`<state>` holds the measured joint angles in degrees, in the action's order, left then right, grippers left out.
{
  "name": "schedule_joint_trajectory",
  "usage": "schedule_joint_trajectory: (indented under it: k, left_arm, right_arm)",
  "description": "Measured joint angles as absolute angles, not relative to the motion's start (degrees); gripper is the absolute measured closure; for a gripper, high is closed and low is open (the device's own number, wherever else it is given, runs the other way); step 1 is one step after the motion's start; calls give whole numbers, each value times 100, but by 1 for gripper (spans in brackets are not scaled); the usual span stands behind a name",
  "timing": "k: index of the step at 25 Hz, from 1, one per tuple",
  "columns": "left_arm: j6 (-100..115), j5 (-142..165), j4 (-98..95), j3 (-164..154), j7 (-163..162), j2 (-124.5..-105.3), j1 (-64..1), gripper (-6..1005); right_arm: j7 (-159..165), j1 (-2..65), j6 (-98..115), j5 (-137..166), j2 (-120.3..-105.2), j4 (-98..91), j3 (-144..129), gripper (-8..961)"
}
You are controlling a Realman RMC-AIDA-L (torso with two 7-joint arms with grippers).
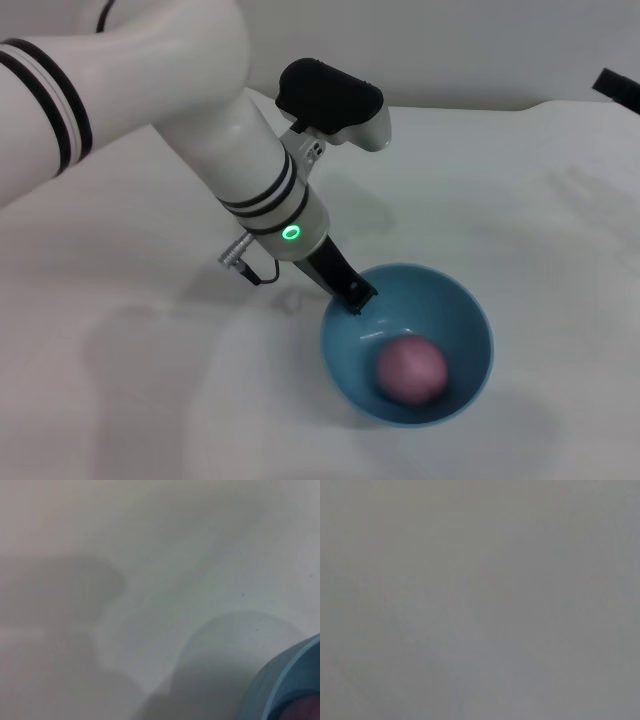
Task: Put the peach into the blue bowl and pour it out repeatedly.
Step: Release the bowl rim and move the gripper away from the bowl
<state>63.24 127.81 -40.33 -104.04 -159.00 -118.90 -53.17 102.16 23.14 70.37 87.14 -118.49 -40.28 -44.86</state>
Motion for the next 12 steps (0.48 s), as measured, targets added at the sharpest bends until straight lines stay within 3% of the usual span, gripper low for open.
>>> schedule_joint_trajectory:
  k: [10,12]
  left_arm:
    - [6191,12786,-4025,-10497,-15966,-11869,-5284,943]
    - [6143,12801,-4032,-10556,-15926,-11862,-5282,857]
  right_arm:
    - [10210,2354,7053,8577,-11859,-4004,-4469,394]
    - [10209,2377,7054,8577,-11860,-4002,-4467,394]
